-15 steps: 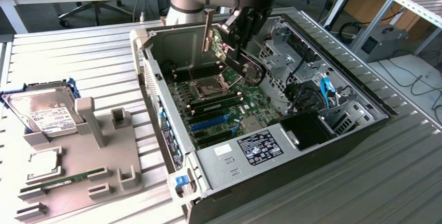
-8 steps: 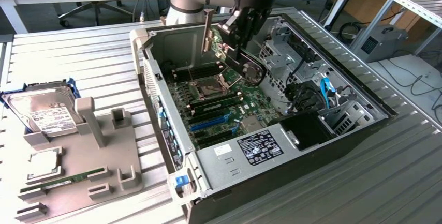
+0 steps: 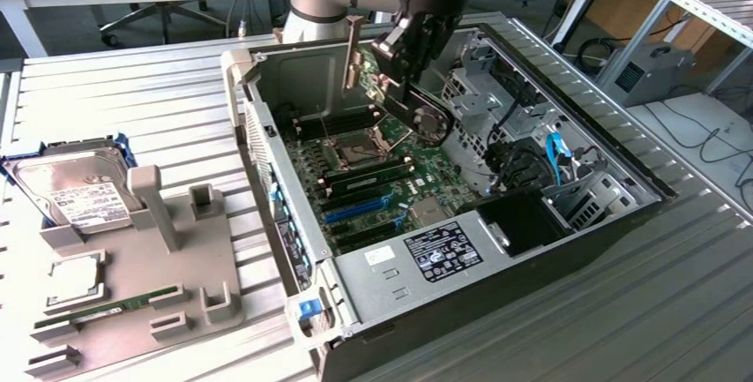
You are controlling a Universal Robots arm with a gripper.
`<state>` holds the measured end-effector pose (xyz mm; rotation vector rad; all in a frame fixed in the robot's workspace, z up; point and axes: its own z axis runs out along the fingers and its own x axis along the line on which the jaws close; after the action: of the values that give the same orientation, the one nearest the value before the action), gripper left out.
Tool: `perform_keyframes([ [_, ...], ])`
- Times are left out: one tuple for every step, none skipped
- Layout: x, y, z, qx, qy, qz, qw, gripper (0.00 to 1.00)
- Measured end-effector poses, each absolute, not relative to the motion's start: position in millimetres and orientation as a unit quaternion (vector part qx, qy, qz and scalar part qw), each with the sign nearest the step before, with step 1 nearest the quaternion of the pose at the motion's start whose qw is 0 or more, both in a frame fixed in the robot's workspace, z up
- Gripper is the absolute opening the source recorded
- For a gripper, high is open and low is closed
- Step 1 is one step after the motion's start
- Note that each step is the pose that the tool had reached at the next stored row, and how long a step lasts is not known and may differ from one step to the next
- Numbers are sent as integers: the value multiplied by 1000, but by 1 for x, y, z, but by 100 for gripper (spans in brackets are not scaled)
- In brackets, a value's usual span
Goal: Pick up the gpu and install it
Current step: 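Insert the gpu into the slot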
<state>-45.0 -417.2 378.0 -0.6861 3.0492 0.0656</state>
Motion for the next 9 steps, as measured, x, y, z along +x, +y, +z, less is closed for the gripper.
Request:
perform_keyframes([
  [-45,-417,378,-221,975,21,8,26],
  [-45,-417,378,-222,975,21,8,26],
  [-45,-417,378,-223,975,21,8,26],
  [-45,-417,378,-224,974,21,8,26],
  [-45,-417,378,-225,974,21,8,26],
  [-45,-417,378,-226,974,21,8,26],
  [-45,-417,378,-227,974,21,8,26],
  [-45,-417,378,-228,973,21,8,26],
  [-45,-417,378,-229,973,21,8,26],
])
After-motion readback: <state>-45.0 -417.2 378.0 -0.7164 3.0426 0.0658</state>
